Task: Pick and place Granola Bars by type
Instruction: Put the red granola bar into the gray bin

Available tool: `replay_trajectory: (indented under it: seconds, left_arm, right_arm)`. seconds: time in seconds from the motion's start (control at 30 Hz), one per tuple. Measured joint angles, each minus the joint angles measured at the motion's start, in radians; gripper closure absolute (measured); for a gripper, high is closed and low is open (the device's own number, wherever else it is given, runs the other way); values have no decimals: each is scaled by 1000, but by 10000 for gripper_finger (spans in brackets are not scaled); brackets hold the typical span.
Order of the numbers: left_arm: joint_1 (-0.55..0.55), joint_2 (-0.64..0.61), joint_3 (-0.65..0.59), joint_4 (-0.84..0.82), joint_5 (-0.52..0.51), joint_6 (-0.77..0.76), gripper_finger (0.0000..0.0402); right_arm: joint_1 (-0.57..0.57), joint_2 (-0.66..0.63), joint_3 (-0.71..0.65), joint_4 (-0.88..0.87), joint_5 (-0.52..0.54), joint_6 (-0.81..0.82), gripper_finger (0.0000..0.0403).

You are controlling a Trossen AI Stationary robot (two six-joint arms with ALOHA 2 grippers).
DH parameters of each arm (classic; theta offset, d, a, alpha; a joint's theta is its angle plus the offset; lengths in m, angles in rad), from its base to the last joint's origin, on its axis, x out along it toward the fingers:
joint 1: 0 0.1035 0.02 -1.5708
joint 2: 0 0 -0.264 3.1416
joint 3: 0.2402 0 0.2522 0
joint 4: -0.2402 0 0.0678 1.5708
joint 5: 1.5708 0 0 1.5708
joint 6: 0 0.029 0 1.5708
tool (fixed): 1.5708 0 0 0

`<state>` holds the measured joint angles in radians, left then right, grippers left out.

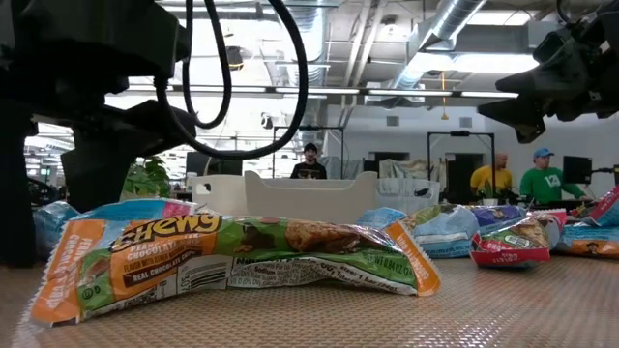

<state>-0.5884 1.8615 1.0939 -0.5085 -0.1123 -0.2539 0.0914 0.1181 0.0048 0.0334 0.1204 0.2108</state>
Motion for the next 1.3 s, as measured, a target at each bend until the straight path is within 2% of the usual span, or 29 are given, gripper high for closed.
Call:
replay_trajectory:
  seconds: [0.27, 0.4, 0.8, 1.07, 1.3]
  left_arm:
    - [-1, 1, -1, 13, 2, 0, 337]
    - [-4, -9, -4, 20, 5, 6, 363]
    - [1, -144, -6, 121, -7, 6, 362]
    - [60, -231, -4, 235, -143, 130, 363]
    - [195, -286, -4, 329, -293, 285, 363]
  right_arm:
    - [0, 0, 0, 0, 0, 0, 163]
    - [0, 0, 0, 0, 0, 0, 163]
    - [0, 0, 0, 0, 0, 0, 163]
    - [0, 0, 0, 0, 0, 0, 163]
    - [0, 0, 0, 0, 0, 0, 163]
